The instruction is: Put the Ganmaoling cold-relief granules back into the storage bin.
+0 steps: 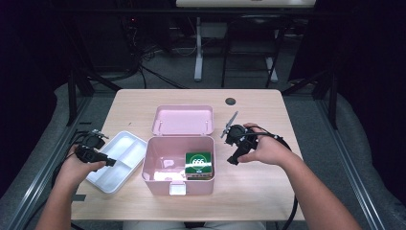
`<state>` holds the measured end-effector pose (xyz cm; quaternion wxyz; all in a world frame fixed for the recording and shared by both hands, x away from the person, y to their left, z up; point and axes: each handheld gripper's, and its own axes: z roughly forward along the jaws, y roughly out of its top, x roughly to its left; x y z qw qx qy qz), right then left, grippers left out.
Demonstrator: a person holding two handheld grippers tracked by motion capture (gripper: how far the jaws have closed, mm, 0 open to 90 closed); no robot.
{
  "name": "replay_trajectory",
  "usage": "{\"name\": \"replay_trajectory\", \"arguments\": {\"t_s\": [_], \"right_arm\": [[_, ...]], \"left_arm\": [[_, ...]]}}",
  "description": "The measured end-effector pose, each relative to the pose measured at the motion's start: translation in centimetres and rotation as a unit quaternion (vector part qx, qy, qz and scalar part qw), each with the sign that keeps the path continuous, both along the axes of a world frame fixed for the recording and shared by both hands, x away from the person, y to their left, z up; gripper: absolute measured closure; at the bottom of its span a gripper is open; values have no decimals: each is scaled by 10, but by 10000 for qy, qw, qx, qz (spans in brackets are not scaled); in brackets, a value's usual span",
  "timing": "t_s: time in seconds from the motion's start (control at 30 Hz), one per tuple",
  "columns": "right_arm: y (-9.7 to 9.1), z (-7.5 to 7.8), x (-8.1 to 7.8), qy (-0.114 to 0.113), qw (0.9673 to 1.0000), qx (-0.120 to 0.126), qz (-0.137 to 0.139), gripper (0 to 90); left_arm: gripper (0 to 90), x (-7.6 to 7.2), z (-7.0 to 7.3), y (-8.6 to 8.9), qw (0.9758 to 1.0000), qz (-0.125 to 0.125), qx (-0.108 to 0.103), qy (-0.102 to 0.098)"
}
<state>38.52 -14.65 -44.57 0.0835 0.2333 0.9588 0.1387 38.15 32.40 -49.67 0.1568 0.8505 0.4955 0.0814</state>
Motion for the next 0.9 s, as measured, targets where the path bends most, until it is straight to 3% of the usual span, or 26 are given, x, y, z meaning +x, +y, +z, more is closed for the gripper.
{"name": "replay_trajectory", "arguments": {"t_s": [0.2, 0.47, 0.63, 0.9], "right_arm": [[-11, -9, -1, -44, 9993, 142, -353, 272], [-27, -23, -5, -149, 9960, 412, -774, 278], [-32, -30, -8, -201, 9941, 538, -915, 278], [-41, -37, -12, -341, 9898, 719, -1186, 278]], "left_arm": [[575, 9, -4, 0, 9996, -134, 179, 184], [649, 22, -7, -2, 9983, -235, 264, 469], [691, 32, -12, -7, 9957, -296, 535, 696], [755, 39, -22, -18, 9912, -454, 712, 1022]]}}
